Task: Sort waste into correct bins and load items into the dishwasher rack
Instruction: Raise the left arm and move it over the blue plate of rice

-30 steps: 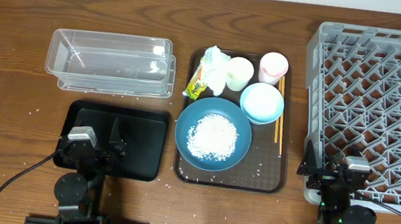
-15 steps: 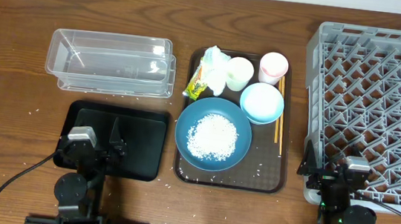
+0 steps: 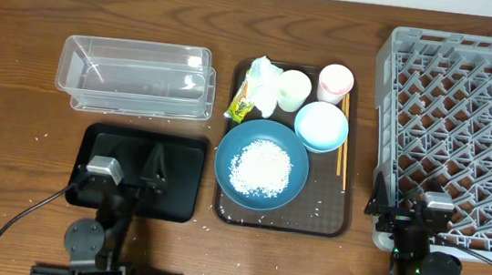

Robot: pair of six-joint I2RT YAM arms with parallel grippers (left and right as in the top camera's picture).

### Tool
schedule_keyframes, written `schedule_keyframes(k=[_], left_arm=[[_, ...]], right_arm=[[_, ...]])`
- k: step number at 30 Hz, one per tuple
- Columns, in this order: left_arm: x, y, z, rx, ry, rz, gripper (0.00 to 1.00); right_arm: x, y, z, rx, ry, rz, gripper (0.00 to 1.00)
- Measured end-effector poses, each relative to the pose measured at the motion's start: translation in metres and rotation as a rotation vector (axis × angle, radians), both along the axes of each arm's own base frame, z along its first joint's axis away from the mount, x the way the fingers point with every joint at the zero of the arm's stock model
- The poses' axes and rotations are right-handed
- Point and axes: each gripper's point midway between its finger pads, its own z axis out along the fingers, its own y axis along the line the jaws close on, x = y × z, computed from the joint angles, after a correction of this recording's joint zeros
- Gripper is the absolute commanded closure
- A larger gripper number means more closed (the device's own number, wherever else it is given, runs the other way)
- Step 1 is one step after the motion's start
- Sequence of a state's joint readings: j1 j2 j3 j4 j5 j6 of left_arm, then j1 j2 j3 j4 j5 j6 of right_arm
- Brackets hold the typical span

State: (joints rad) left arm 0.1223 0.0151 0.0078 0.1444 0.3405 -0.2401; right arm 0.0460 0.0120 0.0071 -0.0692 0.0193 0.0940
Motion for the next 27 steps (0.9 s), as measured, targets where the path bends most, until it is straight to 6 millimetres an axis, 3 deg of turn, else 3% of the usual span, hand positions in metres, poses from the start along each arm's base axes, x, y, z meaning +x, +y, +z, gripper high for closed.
schedule_keyframes(k=[5,10,14,18,24,27], left_arm=[[-0.01,-0.027,0.027,-0.124,-0.079,-0.176,0.11],[-0.023,-0.038,0.062,-0.164,-0.207,-0.264,0.11],[-0.024,-0.04,0.066,-0.182,-0.214,-0.282,0.11],[-0.017,-0.04,0.07,-0.201,-0.161,-0.282,0.11],[0.004,-0.054,0.117,-0.17,-0.062,-0.376,0.11],[0.023,-0.064,0.122,-0.163,0.069,-0.45,0.11]], right_arm=[[0.0,0.0,0.0,0.0,0.0,0.0,0.01],[0.0,0.0,0.0,0.0,0.0,0.0,0.01],[0.0,0.0,0.0,0.0,0.0,0.0,0.01],[0.0,0.0,0.0,0.0,0.0,0.0,0.01],[0.0,0.0,0.0,0.0,0.0,0.0,0.01],[0.0,0.0,0.0,0.0,0.0,-0.001,0.01]])
